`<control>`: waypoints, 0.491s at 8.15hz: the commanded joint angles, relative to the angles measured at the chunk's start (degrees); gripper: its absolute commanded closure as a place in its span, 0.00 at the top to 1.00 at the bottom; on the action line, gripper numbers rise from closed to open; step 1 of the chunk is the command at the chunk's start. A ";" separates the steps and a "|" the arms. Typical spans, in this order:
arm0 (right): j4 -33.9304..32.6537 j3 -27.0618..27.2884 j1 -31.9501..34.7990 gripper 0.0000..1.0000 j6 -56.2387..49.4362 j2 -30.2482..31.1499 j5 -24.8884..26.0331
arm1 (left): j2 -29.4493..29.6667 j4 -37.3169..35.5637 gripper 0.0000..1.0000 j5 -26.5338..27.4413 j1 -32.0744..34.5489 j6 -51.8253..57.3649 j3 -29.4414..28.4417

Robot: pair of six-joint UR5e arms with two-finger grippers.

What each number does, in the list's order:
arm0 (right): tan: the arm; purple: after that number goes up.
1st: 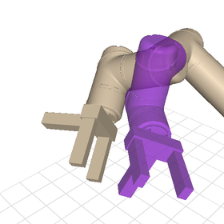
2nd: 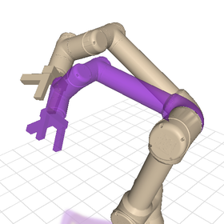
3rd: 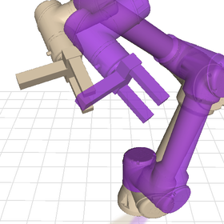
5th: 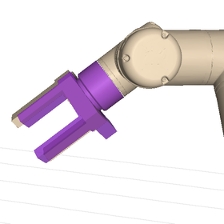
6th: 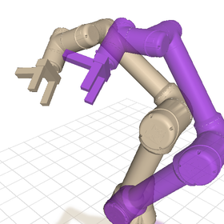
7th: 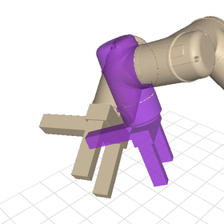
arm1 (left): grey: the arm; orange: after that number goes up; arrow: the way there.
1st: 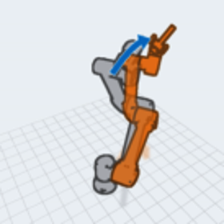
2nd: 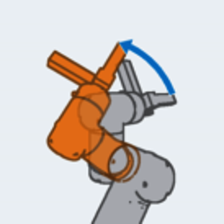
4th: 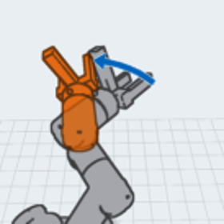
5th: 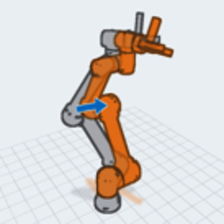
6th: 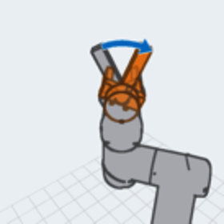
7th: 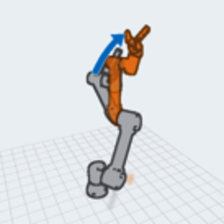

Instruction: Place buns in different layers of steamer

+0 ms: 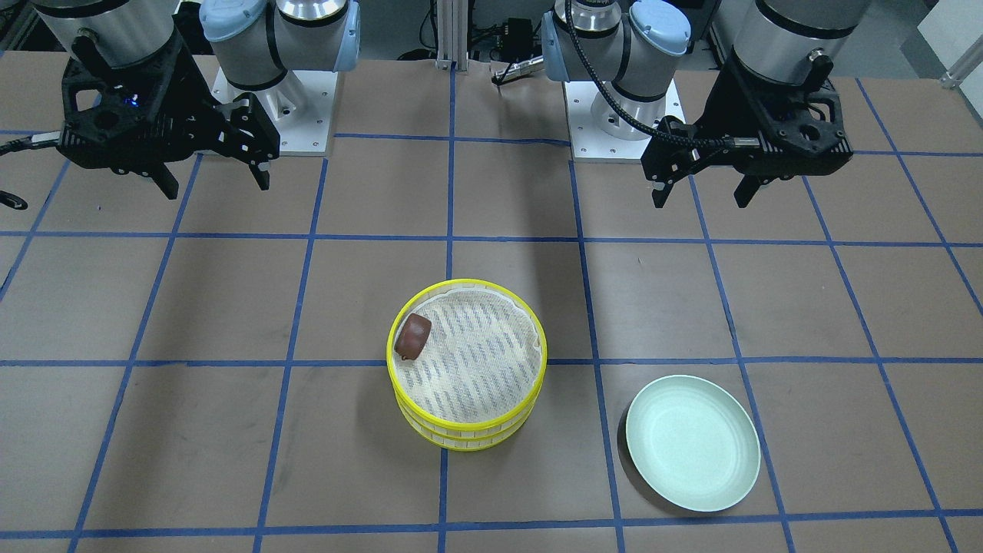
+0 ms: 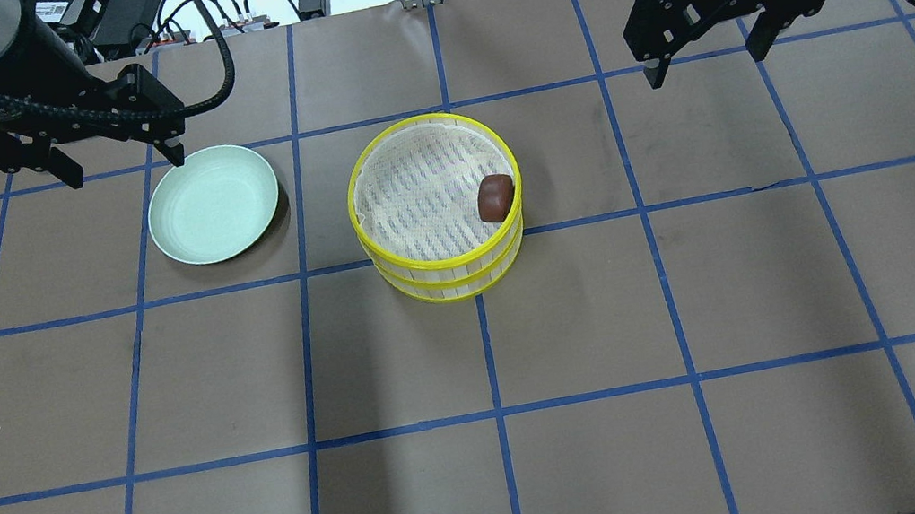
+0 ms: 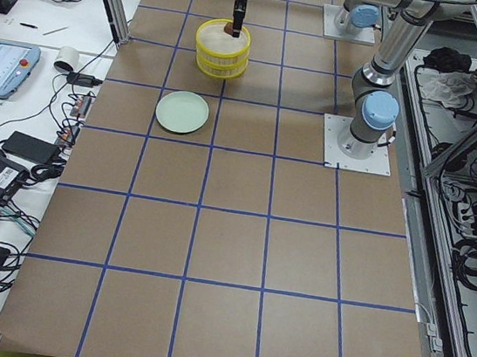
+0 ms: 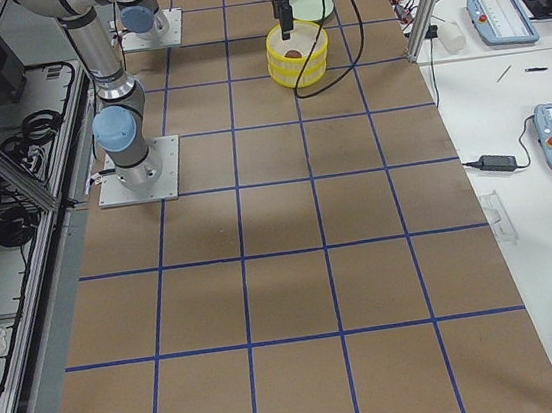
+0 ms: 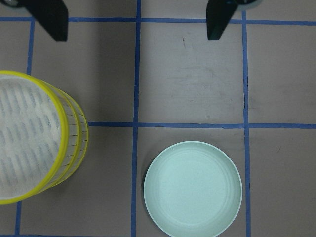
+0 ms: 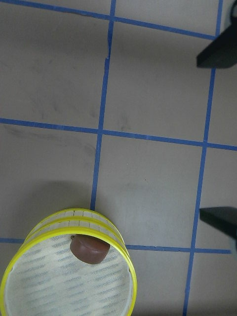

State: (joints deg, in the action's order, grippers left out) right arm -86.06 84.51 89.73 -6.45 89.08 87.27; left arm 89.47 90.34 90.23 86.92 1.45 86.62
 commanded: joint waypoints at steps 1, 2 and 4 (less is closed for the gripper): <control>0.36 -0.04 0.01 1.00 -0.06 -0.22 -0.17 | 0.00 0.02 1.00 -0.05 0.00 0.04 0.04; -0.33 -0.04 -0.17 1.00 -1.19 -0.31 0.88 | 0.08 -0.07 1.00 -0.05 0.00 0.04 0.13; -3.66 -0.39 -0.35 1.00 -2.25 -0.93 2.12 | 0.08 -0.07 1.00 -0.14 0.00 0.13 0.57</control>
State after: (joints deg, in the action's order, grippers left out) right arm -87.00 84.33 89.49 -7.82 88.52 88.49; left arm 89.50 90.28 90.18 86.92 1.49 86.83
